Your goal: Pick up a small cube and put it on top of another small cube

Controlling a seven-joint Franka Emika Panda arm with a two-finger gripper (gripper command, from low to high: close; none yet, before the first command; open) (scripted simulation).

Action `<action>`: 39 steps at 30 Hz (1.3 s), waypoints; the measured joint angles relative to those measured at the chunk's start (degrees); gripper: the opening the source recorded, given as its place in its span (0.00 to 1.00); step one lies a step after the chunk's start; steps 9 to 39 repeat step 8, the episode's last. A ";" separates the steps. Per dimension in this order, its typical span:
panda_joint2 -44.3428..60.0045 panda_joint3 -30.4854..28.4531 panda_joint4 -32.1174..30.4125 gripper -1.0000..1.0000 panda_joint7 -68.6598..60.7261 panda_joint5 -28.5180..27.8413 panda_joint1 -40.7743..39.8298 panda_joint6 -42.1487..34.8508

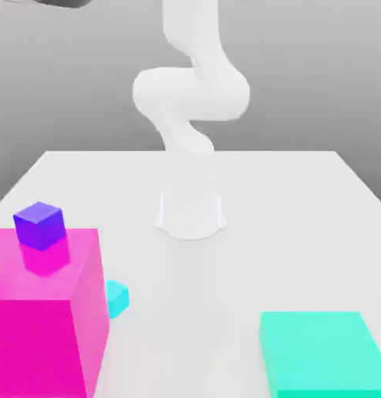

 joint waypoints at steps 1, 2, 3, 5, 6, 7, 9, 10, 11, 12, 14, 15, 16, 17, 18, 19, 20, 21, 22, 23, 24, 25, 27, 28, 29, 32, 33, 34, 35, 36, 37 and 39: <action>0.92 -0.76 -1.26 0.00 0.23 0.51 -1.88 1.61; 1.90 -0.81 -2.66 0.00 0.21 0.95 -2.12 3.67; 2.70 -0.80 -3.84 1.00 0.09 1.32 -2.13 5.46; 2.70 -0.80 -3.84 1.00 0.09 1.32 -2.14 5.46; 2.70 -0.80 -3.84 1.00 0.09 1.32 -2.14 5.46; 2.70 -0.80 -3.84 1.00 0.09 1.32 -2.14 5.46; 2.70 -0.80 -3.84 1.00 0.09 1.32 -2.14 5.46; 2.70 -0.80 -3.84 1.00 0.09 1.32 -2.14 5.46; 2.70 -0.80 -3.84 1.00 0.09 1.32 -2.14 5.46; 2.70 -0.80 -3.84 1.00 0.09 1.32 -2.14 5.46; 2.70 -0.80 -3.84 1.00 0.09 1.32 -2.14 5.46; 2.70 -0.80 -3.84 1.00 0.09 1.32 -2.14 5.46; 2.70 -0.80 -3.84 1.00 0.09 1.32 -2.14 5.46; 2.70 -0.80 -3.84 1.00 0.09 1.32 -2.14 5.46; 2.70 -0.80 -3.84 1.00 0.09 1.32 -2.14 5.46; 2.70 -0.80 -3.84 1.00 0.09 1.32 -2.14 5.46; 2.70 -0.80 -3.84 1.00 0.09 1.32 -2.14 5.46; 2.70 -0.80 -3.84 1.00 0.09 1.32 -2.14 5.46; 2.70 -0.80 -3.84 1.00 0.09 1.32 -2.14 5.46; 2.70 -0.80 -3.84 1.00 0.09 1.32 -2.14 5.46; 2.70 -0.80 -3.84 1.00 0.09 1.32 -2.14 5.46; 2.70 -0.80 -3.84 1.00 0.09 1.32 -2.14 5.46; 2.70 -0.80 -3.84 1.00 0.09 1.32 -2.14 5.46; 2.70 -0.80 -3.84 1.00 0.09 1.32 -2.14 5.46; 2.70 -0.80 -3.84 1.00 0.09 1.32 -2.14 5.46; 2.70 -0.80 -3.84 1.00 0.09 1.32 -2.14 5.46; 2.70 -0.80 -3.84 1.00 0.09 1.32 -2.14 5.46; 2.70 -0.80 -3.84 1.00 0.09 1.32 -2.14 5.46; 2.70 -0.80 -3.84 1.00 0.09 1.32 -2.14 5.46; 2.70 -0.80 -3.84 1.00 0.09 1.32 -2.14 5.46; 2.70 -0.80 -3.84 1.00 0.09 1.32 -2.14 5.46; 2.70 -0.80 -3.84 1.00 0.09 1.32 -2.14 5.46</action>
